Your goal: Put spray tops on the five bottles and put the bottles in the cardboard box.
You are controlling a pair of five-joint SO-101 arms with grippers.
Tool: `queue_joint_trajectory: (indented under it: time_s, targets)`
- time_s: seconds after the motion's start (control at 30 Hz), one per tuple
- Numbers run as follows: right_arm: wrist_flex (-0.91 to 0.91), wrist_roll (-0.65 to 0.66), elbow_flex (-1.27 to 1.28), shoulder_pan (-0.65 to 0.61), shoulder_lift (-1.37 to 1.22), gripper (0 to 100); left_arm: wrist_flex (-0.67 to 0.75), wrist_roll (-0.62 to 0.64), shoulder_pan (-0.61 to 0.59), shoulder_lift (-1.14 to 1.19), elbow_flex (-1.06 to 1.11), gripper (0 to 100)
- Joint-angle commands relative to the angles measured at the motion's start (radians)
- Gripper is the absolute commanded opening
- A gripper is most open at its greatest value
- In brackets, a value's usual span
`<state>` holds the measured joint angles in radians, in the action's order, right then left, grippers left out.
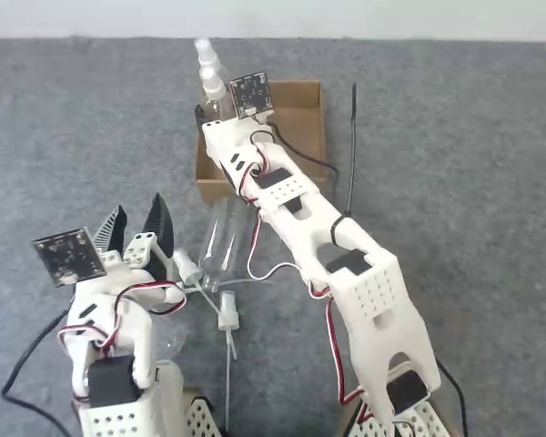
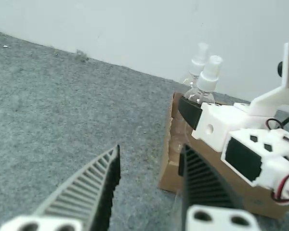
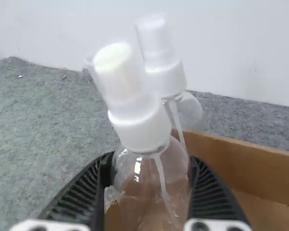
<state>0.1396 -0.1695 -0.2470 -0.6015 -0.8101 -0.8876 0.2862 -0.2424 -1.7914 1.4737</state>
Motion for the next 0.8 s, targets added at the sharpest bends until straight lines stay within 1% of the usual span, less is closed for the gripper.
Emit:
queue_joint_trajectory:
  time_s: [0.0,0.6,0.67,0.77]
  targets:
    - [0.025,-0.011,-0.064,0.008,0.012,9.8,0.048,0.008,-0.005,-0.011,-0.008,18]
    - [-0.001,-0.009,-0.06,0.012,0.004,10.6,0.051,0.008,-0.005,-0.011,-0.007,18]
    - [-0.041,-0.009,-0.06,0.01,0.008,14.3,0.051,0.008,-0.005,-0.011,-0.007,18]
    - [-0.073,-0.009,-0.06,0.007,0.01,24.7,0.051,0.008,-0.005,-0.011,-0.007,18]
